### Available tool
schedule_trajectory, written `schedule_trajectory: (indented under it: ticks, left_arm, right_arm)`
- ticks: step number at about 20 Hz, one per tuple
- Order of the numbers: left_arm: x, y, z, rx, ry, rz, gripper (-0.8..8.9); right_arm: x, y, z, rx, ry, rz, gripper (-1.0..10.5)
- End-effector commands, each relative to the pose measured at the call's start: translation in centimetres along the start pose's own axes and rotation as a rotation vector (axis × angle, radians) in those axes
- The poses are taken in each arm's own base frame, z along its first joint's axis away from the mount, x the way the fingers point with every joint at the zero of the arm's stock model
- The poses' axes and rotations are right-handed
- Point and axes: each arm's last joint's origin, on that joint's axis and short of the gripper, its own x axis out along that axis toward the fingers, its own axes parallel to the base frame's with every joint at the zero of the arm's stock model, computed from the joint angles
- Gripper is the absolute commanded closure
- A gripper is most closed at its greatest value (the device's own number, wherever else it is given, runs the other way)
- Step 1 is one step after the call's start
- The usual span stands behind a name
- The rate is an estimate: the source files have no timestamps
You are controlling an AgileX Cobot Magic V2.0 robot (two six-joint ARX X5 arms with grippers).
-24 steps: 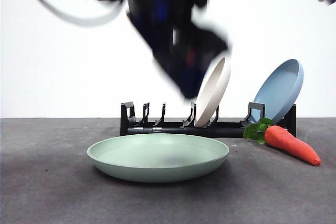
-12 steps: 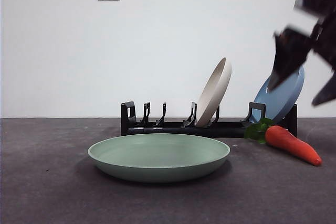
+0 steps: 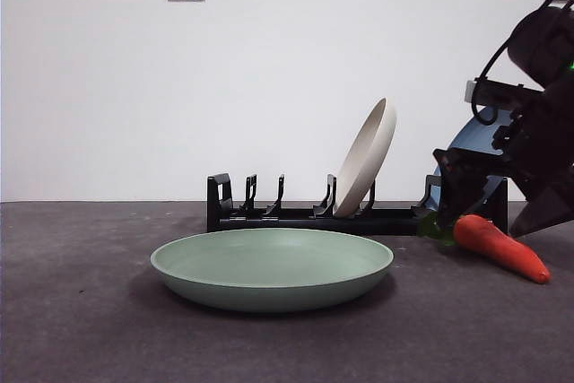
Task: Take the green plate from the plate rack,put the plate on the table,take the carrot from the table,put the carrot in the plate
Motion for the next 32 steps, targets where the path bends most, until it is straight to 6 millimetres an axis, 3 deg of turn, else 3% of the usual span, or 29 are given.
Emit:
schedule_trajectory:
  ticks: [1, 7, 14, 16, 24, 28, 30, 32]
  left_arm:
    - [-0.1, -0.1, 0.0, -0.044, -0.001, -0.024, 4.36]
    - [-0.2, -0.2, 0.0, -0.051, 0.002, -0.053, 4.36]
    - [-0.2, -0.2, 0.0, -0.055, 0.003, -0.055, 4.36]
    - [-0.2, -0.2, 0.0, -0.055, 0.003, -0.055, 4.36]
    - [-0.2, -0.1, 0.0, -0.051, 0.008, -0.048, 4.36]
    - [-0.2, -0.1, -0.3, -0.039, 0.038, -0.037, 4.36]
    - [-0.2, -0.1, -0.3, -0.036, 0.036, -0.038, 4.36]
    - [-0.2, -0.1, -0.3, -0.036, 0.036, -0.038, 4.36]
  right_arm:
    - [0.6, 0.3, -0.2, -0.013, 0.011, -0.012, 5.1]
    - [0.6, 0.5, -0.3, -0.008, 0.022, -0.008, 7.6]
    - [0.6, 0.4, -0.8, 0.007, 0.073, -0.007, 7.9]
    - [0.6, 0.4, -0.8, 0.007, 0.076, -0.005, 9.5]
    - [-0.4, 0.7, -0.3, 0.019, 0.048, 0.003, 9.6]
    - [-4.0, 3.4, 1.4, 0.008, -0.038, 0.114, 9.6]
    - [-5.6, 5.8, 2.0, -0.026, -0.091, 0.202, 9.6]
    - [-5.9, 8.6, 2.1, -0.072, -0.115, 0.265, 9.6]
